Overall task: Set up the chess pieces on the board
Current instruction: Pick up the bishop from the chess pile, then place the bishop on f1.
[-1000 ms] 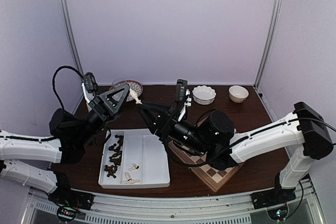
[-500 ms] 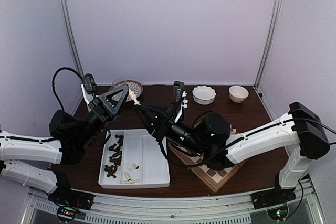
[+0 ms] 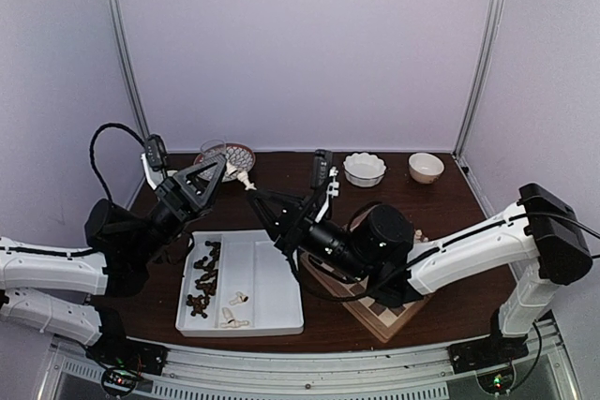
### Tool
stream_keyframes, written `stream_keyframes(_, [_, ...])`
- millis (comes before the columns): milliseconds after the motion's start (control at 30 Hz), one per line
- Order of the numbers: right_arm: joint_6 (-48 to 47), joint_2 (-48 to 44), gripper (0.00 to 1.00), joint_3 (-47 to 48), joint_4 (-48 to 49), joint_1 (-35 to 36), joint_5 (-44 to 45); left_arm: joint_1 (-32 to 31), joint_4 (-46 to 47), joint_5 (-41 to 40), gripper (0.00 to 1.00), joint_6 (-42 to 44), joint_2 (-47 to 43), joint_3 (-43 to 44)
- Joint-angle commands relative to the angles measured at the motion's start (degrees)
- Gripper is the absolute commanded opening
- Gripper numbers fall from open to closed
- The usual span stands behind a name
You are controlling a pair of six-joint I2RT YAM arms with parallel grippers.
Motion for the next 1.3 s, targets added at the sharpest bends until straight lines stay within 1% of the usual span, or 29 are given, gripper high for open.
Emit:
stream_keyframes(0, [-1.8,-7.6,0.00,-4.7,-6.3,-0.6,3.1,1.0,-5.6,-1.6,0.00,4.2,-5.6,0.1])
stream_keyframes(67, [-3.4,-13.0,0.00,-6.4,-15.4,-1.1,4.8,1.7,-14.2,-1.7,0.00,6.7,-9.4,1.4])
stream_keyframes(133, [-5.0,-18.4,0.00,-5.6,-30.1,-2.1,6.0,2.2,-23.8,-2.8,0.00,10.6,-14.1,2.6])
stream_keyframes(167, [-5.8,-20.7,0.00,-4.3,-38.6,-2.8,6.0,2.3,-30.7,-4.0,0.00,12.7,-16.5,3.3])
stream_keyframes(200, [-6.9,-22.6,0.00,-1.4,-51.0,-3.4,5.8,2.3,-35.8,-5.2,0.00,15.1,-19.2,3.8])
stream_keyframes(233, [-8.2,-24.0,0.00,1.4,-60.2,-3.9,5.9,2.4,-40.4,-6.8,0.00,17.1,-21.5,4.4])
stream_keyframes(300, [-11.2,-25.3,0.00,7.4,-78.1,-4.8,6.7,2.4,-50.3,-10.0,0.00,21.8,-25.8,6.0])
stream_keyframes(367, [-13.3,-25.3,0.00,12.7,-91.9,-5.8,7.5,2.5,-59.1,-13.0,0.00,27.5,-28.5,8.2])
stream_keyframes(467, [-16.0,-23.4,0.00,20.6,-107.8,-8.7,4.9,2.5,-67.6,-17.0,0.00,31.8,-30.2,10.3])
stream_keyframes(567, [-19.7,-20.1,0.03,27.9,-117.5,-12.8,-3.9,2.5,-71.4,-18.2,0.00,34.1,-29.1,11.3])
stream_keyframes(633, [-21.9,-17.4,0.05,32.7,-122.6,-15.5,-7.9,2.5,-73.0,-18.2,0.00,35.3,-26.4,12.6])
stream_keyframes(700, [-24.1,-14.7,0.10,37.5,-127.6,-17.8,-8.2,2.5,-74.3,-17.2,0.00,36.1,-23.3,14.1])
stream_keyframes(733, [-25.4,-13.2,0.11,39.8,-130.3,-18.7,-6.6,2.5,-74.8,-16.5,0.00,36.3,-21.6,14.8])
stream_keyframes(833, [-29.7,-8.0,0.09,46.6,-138.2,-22.0,-3.9,2.5,-74.6,-12.0,0.00,36.8,-17.0,15.7])
stream_keyframes(900, [-31.1,-4.7,0.04,50.3,-141.7,-25.2,-7.0,2.5,-73.0,-10.6,0.00,37.3,-13.9,15.6])
stream_keyframes(1000, [-34.1,0.4,0.01,55.6,-146.2,-30.1,-14.3,2.5,-68.5,-9.4,0.00,38.4,-9.3,14.7])
stream_keyframes(1133, [-35.5,7.3,0.00,59.5,-151.2,-33.5,-11.2,2.4,-62.1,-8.2,0.00,40.5,-3.6,12.9])
stream_keyframes(1267, [-36.1,12.6,0.00,60.6,-152.1,-37.2,-11.3,2.4,-60.0,-5.5,0.00,43.9,0.5,12.0])
